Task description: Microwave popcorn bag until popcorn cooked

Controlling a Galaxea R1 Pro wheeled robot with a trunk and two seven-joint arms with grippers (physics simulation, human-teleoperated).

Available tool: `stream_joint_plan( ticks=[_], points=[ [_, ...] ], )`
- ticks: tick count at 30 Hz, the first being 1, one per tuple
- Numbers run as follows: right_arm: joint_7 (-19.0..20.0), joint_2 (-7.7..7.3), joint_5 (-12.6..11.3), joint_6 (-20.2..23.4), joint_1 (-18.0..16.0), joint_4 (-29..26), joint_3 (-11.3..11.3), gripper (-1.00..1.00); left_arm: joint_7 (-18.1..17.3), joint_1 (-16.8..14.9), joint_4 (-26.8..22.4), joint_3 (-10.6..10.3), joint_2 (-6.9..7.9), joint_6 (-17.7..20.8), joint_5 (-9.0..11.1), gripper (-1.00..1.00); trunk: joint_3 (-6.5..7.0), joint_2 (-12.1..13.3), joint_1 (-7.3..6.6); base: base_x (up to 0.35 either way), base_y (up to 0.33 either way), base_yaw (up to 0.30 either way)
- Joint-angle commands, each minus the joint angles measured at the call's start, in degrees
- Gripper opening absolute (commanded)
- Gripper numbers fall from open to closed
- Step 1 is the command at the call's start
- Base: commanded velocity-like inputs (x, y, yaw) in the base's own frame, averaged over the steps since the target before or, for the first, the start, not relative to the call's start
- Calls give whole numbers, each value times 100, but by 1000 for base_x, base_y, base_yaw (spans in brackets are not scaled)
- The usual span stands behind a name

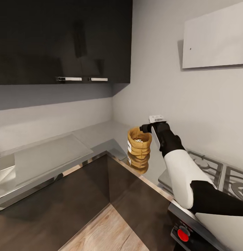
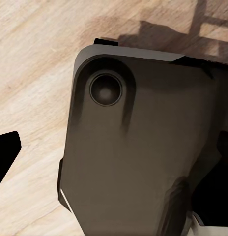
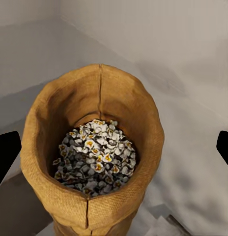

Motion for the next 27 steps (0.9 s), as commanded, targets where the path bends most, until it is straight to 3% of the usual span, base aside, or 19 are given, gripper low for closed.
stream_joint_plan(
  ticks=[1, 6, 17, 27],
  points=[
    [15, 7, 30, 11, 2, 10, -27, 100, 6, -1, -2, 3, 0, -13, 33, 100, -6, -4, 0, 0, 0, 0],
    [-11, 7, 55, -74, 198, 58, -28, 100, 6, -1, -2, 3, -4, -13, 33, 100, -6, -4, 0, 0, 0, 0],
    [3, 7, 29, -132, 216, 79, -31, 100, 6, -1, -2, 3, -7, -13, 33, 100, -6, -4, 0, 0, 0, 0],
    [17, -24, 38, -132, 216, 30, -171, 100, 6, -1, -2, 3, -2, -13, 33, 100, -6, -4, 0, 73, -10, 0]
  ],
)
